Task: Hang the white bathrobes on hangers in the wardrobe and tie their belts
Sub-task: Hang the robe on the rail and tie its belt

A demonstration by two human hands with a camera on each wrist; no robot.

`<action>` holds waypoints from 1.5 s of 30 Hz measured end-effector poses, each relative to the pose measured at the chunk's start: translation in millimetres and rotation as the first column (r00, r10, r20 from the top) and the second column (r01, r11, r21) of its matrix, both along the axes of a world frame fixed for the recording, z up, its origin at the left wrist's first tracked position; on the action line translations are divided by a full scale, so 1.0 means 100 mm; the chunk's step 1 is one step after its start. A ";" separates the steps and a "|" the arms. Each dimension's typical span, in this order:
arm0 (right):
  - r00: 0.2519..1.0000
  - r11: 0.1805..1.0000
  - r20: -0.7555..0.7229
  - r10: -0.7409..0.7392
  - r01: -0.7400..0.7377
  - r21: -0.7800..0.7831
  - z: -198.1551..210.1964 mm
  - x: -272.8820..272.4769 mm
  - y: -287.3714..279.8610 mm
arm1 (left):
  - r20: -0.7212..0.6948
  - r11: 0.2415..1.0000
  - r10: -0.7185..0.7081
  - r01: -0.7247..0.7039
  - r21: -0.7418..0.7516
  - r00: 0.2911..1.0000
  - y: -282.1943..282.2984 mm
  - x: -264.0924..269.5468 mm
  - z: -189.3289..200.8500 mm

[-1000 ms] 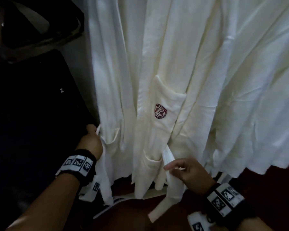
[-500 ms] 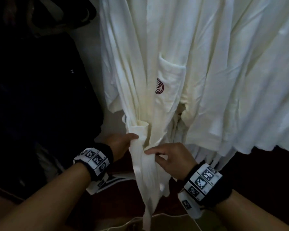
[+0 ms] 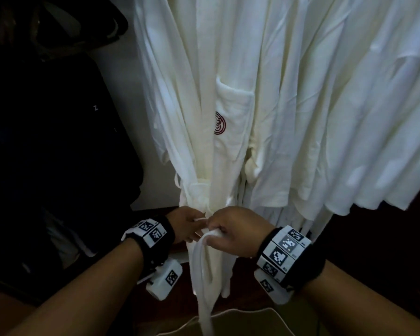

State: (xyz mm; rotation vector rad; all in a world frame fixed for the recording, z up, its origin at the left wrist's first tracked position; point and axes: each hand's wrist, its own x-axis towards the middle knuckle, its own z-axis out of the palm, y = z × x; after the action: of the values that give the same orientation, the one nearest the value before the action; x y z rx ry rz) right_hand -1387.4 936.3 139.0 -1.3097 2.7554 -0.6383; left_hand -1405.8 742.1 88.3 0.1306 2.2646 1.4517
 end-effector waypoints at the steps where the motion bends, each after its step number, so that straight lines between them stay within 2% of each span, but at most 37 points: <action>1: 1.000 1.000 0.018 -0.004 0.004 0.013 0.00 -0.02 0.01 | 0.009 0.997 0.007 -0.008 0.072 1.000 -0.01 0.01 -0.04; 5: 0.993 0.998 0.097 -0.069 0.069 0.003 -0.05 -0.17 -0.03 | 0.078 0.969 -0.001 -0.018 0.248 0.997 -0.05 0.04 -0.07; 7: 0.982 0.986 0.094 -0.166 0.168 -0.014 -0.08 -0.27 -0.09 | 0.143 0.951 -0.037 -0.009 0.310 0.989 -0.11 0.02 -0.06; 10: 0.922 0.928 0.124 -0.366 0.372 -0.028 -0.14 -0.40 -0.19 | 0.266 0.929 -0.078 -0.026 0.369 0.961 -0.17 0.00 0.00; 11: 0.903 0.909 0.143 -0.406 0.414 -0.034 -0.16 -0.42 -0.23 | 0.241 0.929 -0.086 -0.010 0.371 0.967 -0.19 -0.01 -0.01; 13: 0.864 0.871 0.187 -0.468 0.486 -0.064 -0.24 -0.47 -0.27 | 0.065 0.951 -0.097 0.073 0.299 0.993 -0.25 -0.03 -0.06; 14: 0.834 0.837 0.234 -0.499 0.534 -0.119 -0.28 -0.49 -0.28 | -0.037 0.963 -0.113 0.118 0.241 0.993 -0.28 -0.04 -0.10; 16: 0.730 0.696 0.426 -0.534 0.666 -0.268 -0.40 -0.50 -0.32 | -0.140 0.974 -0.107 0.132 0.184 0.984 -0.33 -0.08 -0.12; 17: 0.659 0.615 0.558 -0.505 0.728 -0.302 -0.48 -0.49 -0.35 | -0.172 0.976 -0.091 0.123 0.181 0.981 -0.35 -0.10 -0.11; 18: 0.584 0.568 0.685 -0.436 0.769 -0.294 -0.56 -0.47 -0.39 | -0.204 0.978 -0.075 0.112 0.175 0.976 -0.37 -0.14 -0.09; 20: 0.446 0.564 0.847 -0.290 0.795 -0.225 -0.70 -0.39 -0.47 | -0.268 0.990 -0.034 0.069 0.124 0.963 -0.43 -0.23 -0.07; 21: 0.416 0.590 0.876 -0.243 0.781 -0.207 -0.72 -0.33 -0.48 | -0.302 0.997 -0.015 0.037 0.069 0.953 -0.48 -0.29 -0.08; 23: 0.445 0.664 0.862 -0.244 0.724 -0.185 -0.62 -0.27 -0.43 | -0.387 0.992 -0.011 -0.037 -0.118 0.922 -0.60 -0.42 -0.13; 25: 0.456 0.689 0.874 -0.171 0.689 -0.225 -0.51 -0.29 -0.34 | -0.428 0.945 -0.016 -0.127 -0.302 0.904 -0.73 -0.52 -0.19; 26: 0.438 0.663 0.896 -0.071 0.692 -0.285 -0.43 -0.31 -0.29 | -0.442 0.913 -0.005 -0.176 -0.368 0.897 -0.79 -0.55 -0.22; 28: 0.422 0.552 0.896 0.141 0.718 -0.425 -0.19 -0.38 -0.21 | -0.453 0.852 -0.001 -0.236 -0.467 0.891 -0.89 -0.59 -0.32; 30: 0.456 0.447 0.828 0.327 0.698 -0.560 0.17 -0.47 -0.17 | -0.428 0.808 -0.031 -0.230 -0.543 0.903 -0.98 -0.60 -0.45; 32: 0.514 0.391 0.714 0.476 0.603 -0.695 0.60 -0.55 -0.20 | -0.389 0.783 -0.061 -0.198 -0.589 0.919 -1.05 -0.57 -0.55; 33: 0.551 0.382 0.666 0.503 0.549 -0.743 0.78 -0.60 -0.26 | -0.375 0.776 -0.073 -0.184 -0.603 0.924 -1.07 -0.55 -0.57; 36: 0.688 0.411 0.585 0.429 0.428 -0.805 1.14 -0.74 -0.55 | -0.384 0.789 -0.097 -0.164 -0.592 0.918 -1.09 -0.45 -0.58; 38: 0.766 0.444 0.541 0.347 0.374 -0.814 1.22 -0.87 -0.76 | -0.394 0.807 -0.116 -0.144 -0.572 0.912 -1.10 -0.37 -0.56; 39: 0.815 0.485 0.507 0.280 0.336 -0.807 1.21 -0.96 -0.85 | -0.396 0.827 -0.111 -0.136 -0.546 0.912 -1.11 -0.34 -0.54; 40: 0.874 0.547 0.448 0.188 0.285 -0.787 1.17 -1.04 -0.94 | -0.391 0.851 -0.099 -0.126 -0.511 0.915 -1.12 -0.30 -0.52; 42: 0.975 0.708 0.223 -0.026 0.175 -0.684 1.03 -1.19 -1.13 | -0.381 0.881 -0.104 -0.092 -0.463 0.919 -1.16 -0.20 -0.44; 43: 0.991 0.776 0.088 -0.098 0.131 -0.617 0.93 -1.25 -1.21 | -0.381 0.885 -0.130 -0.067 -0.462 0.915 -1.18 -0.15 -0.40; 45: 0.975 0.890 -0.130 -0.179 0.104 -0.445 0.64 -1.32 -1.31 | -0.396 0.885 -0.184 -0.023 -0.465 0.900 -1.26 -0.07 -0.33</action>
State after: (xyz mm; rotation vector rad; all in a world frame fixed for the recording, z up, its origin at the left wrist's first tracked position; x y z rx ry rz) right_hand -1519.7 805.4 202.5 -1.2821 2.9783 -1.2779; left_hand -1413.0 616.3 55.4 0.4308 2.8578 0.8560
